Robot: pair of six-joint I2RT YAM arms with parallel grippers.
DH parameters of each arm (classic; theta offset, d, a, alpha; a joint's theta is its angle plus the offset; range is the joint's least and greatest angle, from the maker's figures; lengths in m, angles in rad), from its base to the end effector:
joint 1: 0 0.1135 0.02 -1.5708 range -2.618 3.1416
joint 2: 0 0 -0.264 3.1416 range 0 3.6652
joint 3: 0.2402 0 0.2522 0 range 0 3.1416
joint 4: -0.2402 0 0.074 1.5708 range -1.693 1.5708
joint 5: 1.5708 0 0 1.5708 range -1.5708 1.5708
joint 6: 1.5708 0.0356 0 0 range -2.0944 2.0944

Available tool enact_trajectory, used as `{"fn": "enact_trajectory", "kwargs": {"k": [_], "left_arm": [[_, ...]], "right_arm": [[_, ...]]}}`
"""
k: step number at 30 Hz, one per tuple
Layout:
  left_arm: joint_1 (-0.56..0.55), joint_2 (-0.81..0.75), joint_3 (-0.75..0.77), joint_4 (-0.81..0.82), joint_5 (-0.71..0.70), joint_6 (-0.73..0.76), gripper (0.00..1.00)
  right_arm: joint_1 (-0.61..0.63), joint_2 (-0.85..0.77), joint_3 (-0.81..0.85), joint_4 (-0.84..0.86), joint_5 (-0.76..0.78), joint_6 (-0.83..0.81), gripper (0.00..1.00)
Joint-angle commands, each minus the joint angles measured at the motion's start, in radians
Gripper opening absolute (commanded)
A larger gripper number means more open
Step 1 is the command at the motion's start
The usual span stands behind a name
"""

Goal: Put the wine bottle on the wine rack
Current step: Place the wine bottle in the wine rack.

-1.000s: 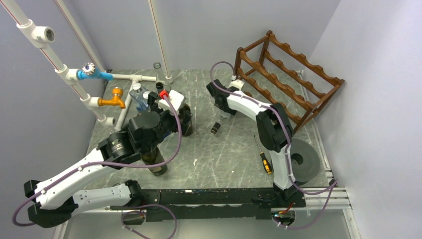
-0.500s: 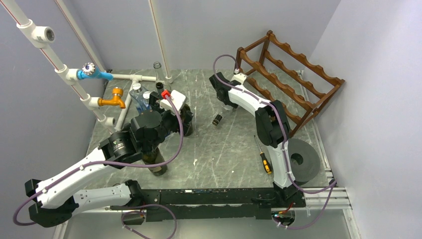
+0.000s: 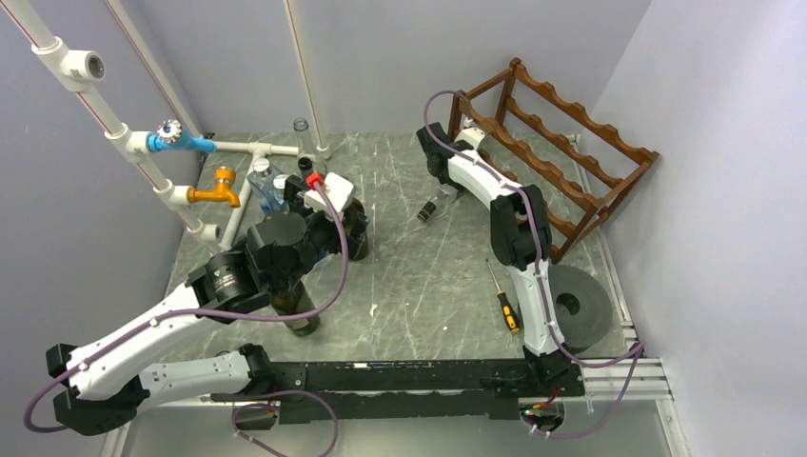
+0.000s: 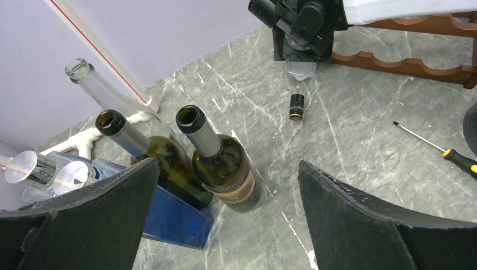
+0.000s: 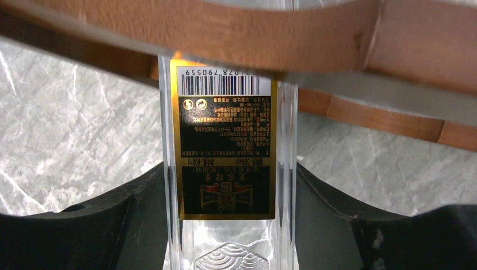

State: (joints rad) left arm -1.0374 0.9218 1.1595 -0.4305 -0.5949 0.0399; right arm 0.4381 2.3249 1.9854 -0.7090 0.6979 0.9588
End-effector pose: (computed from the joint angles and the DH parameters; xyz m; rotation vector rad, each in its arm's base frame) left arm 0.1117 -0.1500 0.4200 0.4983 1.6616 -0.2099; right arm 0.4645 0.1923 0.1931 0.8077 2.1636 -0.2455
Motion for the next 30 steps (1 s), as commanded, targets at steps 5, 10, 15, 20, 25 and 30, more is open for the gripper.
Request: {"fn": "enact_trajectory", "kwargs": {"k": [5,10,15,20,25,30], "left_arm": [[-0.006,-0.031,-0.002,0.035,0.01,0.0,1.0],[-0.006,-0.03,0.005,0.026,0.021,-0.006,0.99],[-0.006,-0.052,0.011,0.018,0.049,-0.03,1.0],[-0.004,-0.084,0.001,0.036,0.071,-0.034,1.0],[-0.004,-0.07,0.0,0.03,0.026,-0.026,1.0],[-0.004,-0.049,0.013,0.018,0.019,-0.006,0.99]], "right_arm": [[-0.015,-0.007,0.115,0.051,0.047,-0.05,0.86],[-0.014,-0.041,0.106,0.016,-0.009,-0.044,1.0],[-0.003,-0.143,-0.015,0.04,-0.109,-0.047,1.0],[0.034,-0.246,-0.147,0.093,-0.16,-0.076,1.0],[0.083,-0.283,-0.22,0.087,-0.159,-0.041,1.0],[0.105,-0.264,-0.206,0.04,-0.174,0.018,1.0]]}}
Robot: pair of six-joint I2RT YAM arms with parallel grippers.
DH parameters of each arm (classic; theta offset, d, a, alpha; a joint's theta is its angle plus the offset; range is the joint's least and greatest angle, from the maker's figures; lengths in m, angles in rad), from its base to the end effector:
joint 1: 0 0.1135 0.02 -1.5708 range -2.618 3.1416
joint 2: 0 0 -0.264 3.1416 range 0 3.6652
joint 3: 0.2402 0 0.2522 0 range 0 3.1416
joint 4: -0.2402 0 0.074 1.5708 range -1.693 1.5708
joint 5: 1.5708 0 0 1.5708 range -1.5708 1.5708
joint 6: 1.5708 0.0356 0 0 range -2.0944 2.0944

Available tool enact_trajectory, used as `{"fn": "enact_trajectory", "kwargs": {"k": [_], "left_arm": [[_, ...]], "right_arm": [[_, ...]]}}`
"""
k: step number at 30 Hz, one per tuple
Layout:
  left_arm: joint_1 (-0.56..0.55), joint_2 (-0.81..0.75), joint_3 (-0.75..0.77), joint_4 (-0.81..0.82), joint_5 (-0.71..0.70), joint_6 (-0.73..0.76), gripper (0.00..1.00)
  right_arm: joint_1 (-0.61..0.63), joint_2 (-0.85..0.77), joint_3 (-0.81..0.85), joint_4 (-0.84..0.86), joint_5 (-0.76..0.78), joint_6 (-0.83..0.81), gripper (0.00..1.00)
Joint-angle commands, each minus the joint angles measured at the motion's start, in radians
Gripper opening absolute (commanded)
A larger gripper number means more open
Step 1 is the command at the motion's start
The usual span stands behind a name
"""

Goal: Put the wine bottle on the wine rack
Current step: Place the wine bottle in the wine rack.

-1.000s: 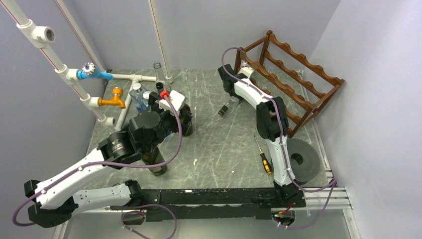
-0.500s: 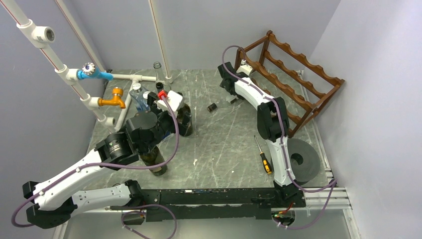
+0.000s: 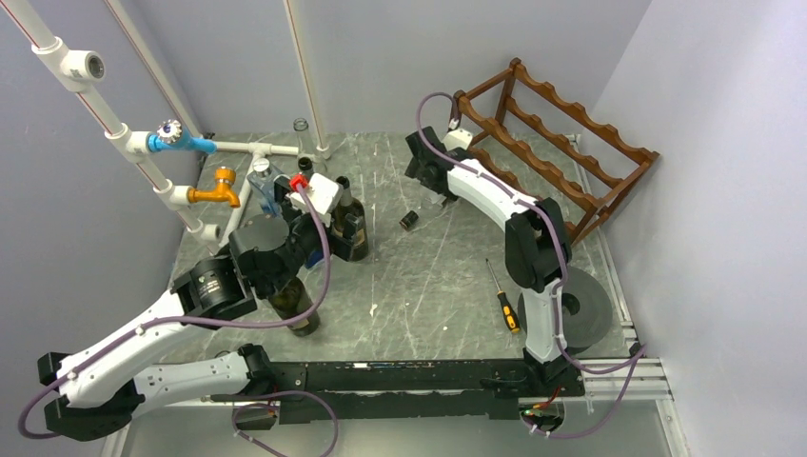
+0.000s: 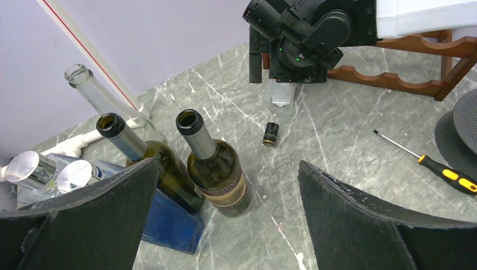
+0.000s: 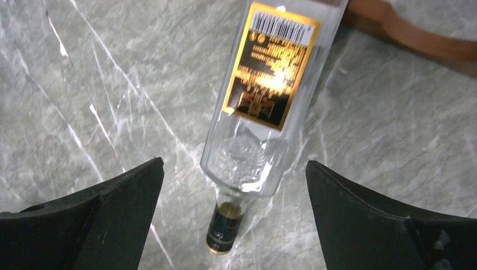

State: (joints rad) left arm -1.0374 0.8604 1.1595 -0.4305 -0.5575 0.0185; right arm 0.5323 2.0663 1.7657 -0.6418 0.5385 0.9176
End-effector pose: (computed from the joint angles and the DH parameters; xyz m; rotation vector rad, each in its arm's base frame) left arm 0.1014 -0.1347 0.4295 0.4707 1.6237 -0.2913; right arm 0.4045 0.2171 0.2459 0.6510 2.2462 0.0208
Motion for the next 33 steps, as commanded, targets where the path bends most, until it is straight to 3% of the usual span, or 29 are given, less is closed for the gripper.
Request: {"fn": "enact_trajectory", "kwargs": {"k": [1,7,18,22,27,33], "left_arm": [[-0.004,0.011,0.014,0.016,-0.024,0.019,0.99],[0.054,-0.021,0.006,0.031,0.053,-0.01,0.99],[0.091,-0.023,0.006,0.026,0.064,-0.042,0.99],[0.091,-0.022,-0.001,0.032,0.053,-0.035,0.99],[0.091,-0.024,-0.004,0.038,0.054,-0.031,0.99],[0.091,-0.024,-0.001,0.032,0.032,-0.031,0.99]], "right_arm": [[0.024,-0.008,0.007,-0.043,-0.013,0.089,1.0],[0.114,-0.065,-0.164,0.084,0.003,0.256,0.96],[0.137,0.075,-0.132,0.066,0.014,0.441,0.72],[0.146,0.099,-0.132,0.041,-0.003,0.499,0.55],[0.158,0.128,-0.115,0.044,-0.003,0.529,0.5],[0.126,0.087,-0.154,0.12,-0.018,0.527,0.21]]}}
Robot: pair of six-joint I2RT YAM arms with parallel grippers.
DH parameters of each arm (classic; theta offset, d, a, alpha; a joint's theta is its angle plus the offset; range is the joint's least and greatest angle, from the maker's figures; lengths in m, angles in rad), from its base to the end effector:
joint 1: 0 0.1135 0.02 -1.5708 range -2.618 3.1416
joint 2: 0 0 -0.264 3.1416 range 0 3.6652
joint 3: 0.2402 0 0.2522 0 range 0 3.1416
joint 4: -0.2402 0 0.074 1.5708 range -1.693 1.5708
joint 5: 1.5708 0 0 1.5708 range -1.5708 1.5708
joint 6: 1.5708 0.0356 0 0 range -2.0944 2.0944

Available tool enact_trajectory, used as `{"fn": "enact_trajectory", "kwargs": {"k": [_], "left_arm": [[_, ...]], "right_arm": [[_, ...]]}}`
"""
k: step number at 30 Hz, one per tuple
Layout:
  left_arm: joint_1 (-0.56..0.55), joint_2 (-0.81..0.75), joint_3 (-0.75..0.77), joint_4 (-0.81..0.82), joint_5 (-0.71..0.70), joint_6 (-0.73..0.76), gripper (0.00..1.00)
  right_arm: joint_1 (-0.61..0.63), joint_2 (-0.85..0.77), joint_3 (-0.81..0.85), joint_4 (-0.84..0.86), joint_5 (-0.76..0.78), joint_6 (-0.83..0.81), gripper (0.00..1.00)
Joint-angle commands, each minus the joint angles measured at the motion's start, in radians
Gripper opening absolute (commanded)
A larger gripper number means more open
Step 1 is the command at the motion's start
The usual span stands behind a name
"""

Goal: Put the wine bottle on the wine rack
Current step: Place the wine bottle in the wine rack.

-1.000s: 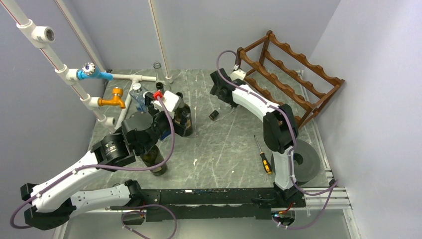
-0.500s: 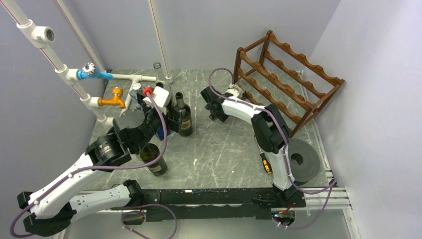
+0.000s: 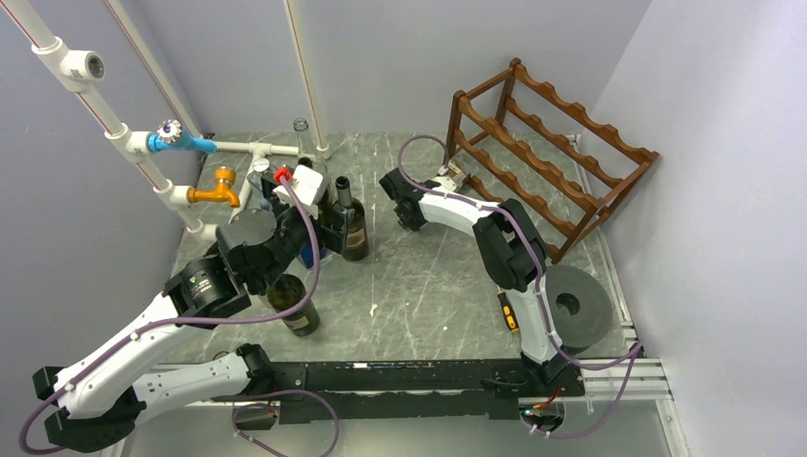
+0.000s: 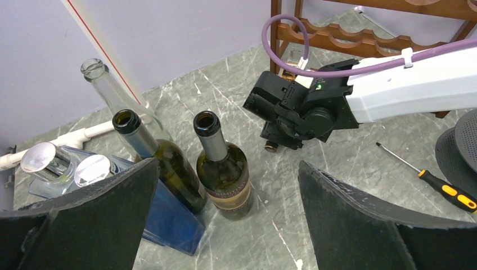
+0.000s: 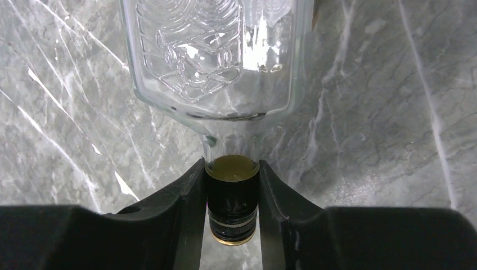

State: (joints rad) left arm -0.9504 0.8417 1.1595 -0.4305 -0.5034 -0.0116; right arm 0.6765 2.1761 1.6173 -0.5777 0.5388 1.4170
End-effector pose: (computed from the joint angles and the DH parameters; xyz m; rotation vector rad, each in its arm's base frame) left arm 0.1085 -0.1223 0.4321 0.4049 1.6288 -0.3031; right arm 0.3652 0.2698 0.1567 1.0312 2.2420 0.1302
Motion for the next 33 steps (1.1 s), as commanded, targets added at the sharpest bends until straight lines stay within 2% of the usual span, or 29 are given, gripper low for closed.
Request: {"fn": "enact_trajectory", "kwargs": {"k": [1,9,20,33], "left_arm": [[0.004,-0.007,0.0,0.029,-0.023,-0.001,0.99],[0.004,-0.02,-0.001,0.033,-0.028,0.016,0.99],[0.003,-0.038,-0.006,0.036,-0.028,0.023,0.99],[0.004,-0.031,-0.001,0.03,-0.002,0.018,0.99]], "right_arm": [[-0.025,-0.031,0.001,0.052,-0.021,0.032,0.18],[-0.082,-0.124,-0.022,0.074,-0.051,0.03,0.0],[-0.164,-0.202,-0.058,0.097,-0.043,0.035,0.0],[-0.252,-0.141,-0.008,0.092,0.062,-0.024,0.0]]}}
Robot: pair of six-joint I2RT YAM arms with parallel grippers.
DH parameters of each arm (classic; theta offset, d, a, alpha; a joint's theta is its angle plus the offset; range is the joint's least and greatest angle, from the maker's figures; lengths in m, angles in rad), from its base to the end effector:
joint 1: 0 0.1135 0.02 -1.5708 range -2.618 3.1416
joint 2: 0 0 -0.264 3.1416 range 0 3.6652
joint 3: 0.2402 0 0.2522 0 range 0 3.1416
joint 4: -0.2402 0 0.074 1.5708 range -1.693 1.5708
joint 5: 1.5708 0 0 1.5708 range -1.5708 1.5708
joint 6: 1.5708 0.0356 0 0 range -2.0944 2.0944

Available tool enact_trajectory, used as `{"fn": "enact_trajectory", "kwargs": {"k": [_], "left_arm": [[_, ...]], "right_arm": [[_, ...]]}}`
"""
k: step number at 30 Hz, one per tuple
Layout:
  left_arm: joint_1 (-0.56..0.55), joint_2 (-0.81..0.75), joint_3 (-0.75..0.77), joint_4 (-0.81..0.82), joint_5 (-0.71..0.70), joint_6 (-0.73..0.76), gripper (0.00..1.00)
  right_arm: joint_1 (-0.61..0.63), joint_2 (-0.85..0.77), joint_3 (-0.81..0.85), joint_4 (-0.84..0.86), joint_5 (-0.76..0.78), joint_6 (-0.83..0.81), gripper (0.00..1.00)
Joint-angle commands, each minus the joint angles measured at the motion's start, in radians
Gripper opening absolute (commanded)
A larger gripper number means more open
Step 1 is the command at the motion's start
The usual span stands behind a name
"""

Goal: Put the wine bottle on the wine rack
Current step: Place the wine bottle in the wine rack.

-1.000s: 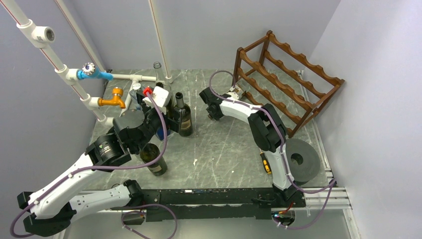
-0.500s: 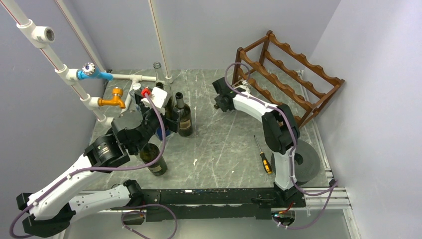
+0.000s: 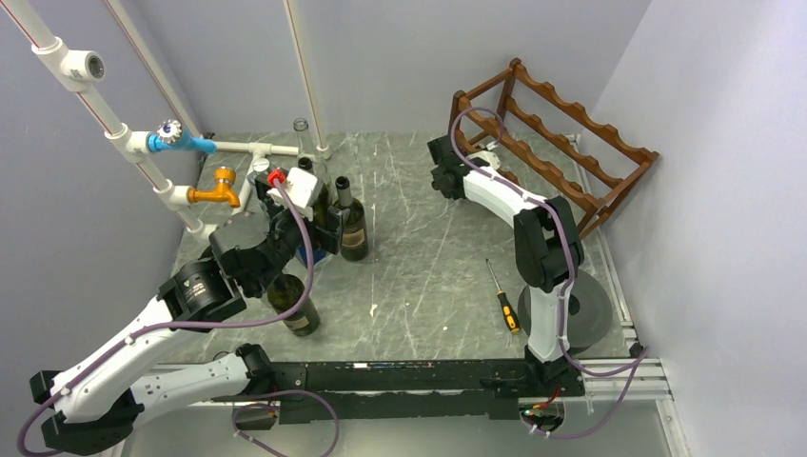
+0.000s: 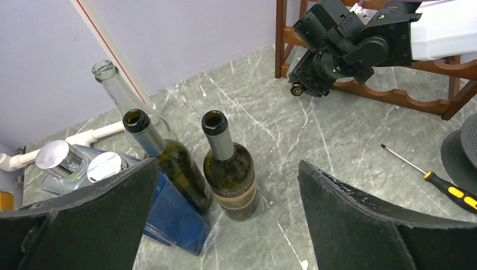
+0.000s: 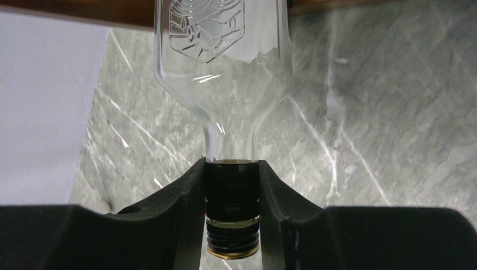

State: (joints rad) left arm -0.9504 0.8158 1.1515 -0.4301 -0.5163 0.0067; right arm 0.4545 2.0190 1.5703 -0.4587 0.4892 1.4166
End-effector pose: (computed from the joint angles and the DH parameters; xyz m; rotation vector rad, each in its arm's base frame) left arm 0.1045 -0.1160 0.4332 0.3993 1.6121 -0.2880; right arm 0.4081 0.1808 0.2162 1.2673 1.9912 0.3037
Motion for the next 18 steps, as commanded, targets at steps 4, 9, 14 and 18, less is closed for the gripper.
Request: {"fn": "enact_trajectory", "kwargs": {"k": [4,9,14,18], "left_arm": [[0.003,0.004,0.006,0.03,0.017,-0.001,0.99],[0.004,0.026,0.01,0.023,0.016,-0.001,0.99],[0.004,0.037,0.014,0.018,0.022,-0.001,0.99],[0.004,0.037,0.011,0.021,0.023,-0.001,0.99]], "right_arm": [[-0.045,0.072,0.083,-0.054,0.123,-0.039,0.0],[-0.043,0.115,0.062,-0.031,0.133,-0.023,0.0],[-0.042,0.156,0.057,-0.041,0.125,-0.011,0.0],[-0.043,0.165,0.048,-0.032,0.156,-0.029,0.0]]}}
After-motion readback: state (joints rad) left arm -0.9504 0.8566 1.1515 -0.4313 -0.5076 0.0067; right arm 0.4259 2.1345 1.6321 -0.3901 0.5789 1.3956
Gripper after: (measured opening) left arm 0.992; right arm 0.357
